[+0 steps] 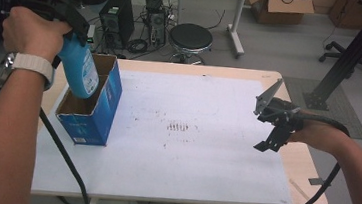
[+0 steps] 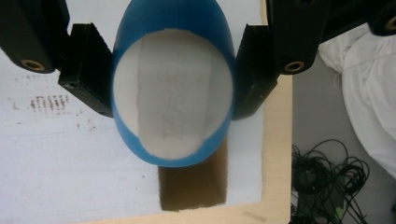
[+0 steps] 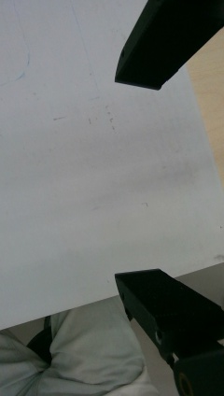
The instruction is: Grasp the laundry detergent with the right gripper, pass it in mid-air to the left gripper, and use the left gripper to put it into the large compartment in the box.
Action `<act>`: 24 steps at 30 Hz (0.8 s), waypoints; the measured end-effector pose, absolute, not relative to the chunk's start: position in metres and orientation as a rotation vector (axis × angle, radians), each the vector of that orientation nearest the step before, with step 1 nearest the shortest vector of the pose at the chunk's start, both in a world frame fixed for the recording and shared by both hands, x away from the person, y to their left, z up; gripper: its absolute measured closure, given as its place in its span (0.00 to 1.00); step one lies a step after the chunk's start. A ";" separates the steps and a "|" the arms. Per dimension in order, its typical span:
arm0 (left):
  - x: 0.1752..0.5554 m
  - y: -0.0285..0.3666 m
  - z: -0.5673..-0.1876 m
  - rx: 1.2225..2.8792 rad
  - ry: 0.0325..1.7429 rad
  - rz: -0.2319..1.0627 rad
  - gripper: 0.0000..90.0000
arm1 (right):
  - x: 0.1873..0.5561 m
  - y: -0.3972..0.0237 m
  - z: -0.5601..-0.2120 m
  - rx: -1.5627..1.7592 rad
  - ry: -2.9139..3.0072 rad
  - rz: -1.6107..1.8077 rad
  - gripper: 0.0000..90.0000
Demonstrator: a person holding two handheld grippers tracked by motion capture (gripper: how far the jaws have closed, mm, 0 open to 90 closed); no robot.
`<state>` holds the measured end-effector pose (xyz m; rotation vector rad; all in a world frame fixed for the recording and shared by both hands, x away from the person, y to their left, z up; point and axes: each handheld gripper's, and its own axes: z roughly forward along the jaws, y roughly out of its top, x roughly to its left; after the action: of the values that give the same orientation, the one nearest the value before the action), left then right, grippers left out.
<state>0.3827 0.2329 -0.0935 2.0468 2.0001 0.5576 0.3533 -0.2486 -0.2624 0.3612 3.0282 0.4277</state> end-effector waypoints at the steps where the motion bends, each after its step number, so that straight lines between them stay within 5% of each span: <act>1: 0.384 0.234 -0.097 2.047 2.000 0.560 0.42 | 0.353 -0.249 -0.262 0.359 3.030 0.424 0.06; 24: 0.398 0.257 -0.195 2.090 1.990 0.539 0.43 | 0.354 -0.251 -0.272 0.412 3.045 0.418 0.06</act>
<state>0.3978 0.2566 -0.1952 2.0897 1.9899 0.5392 0.3540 -0.2511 -0.2721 0.4115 3.0451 0.4181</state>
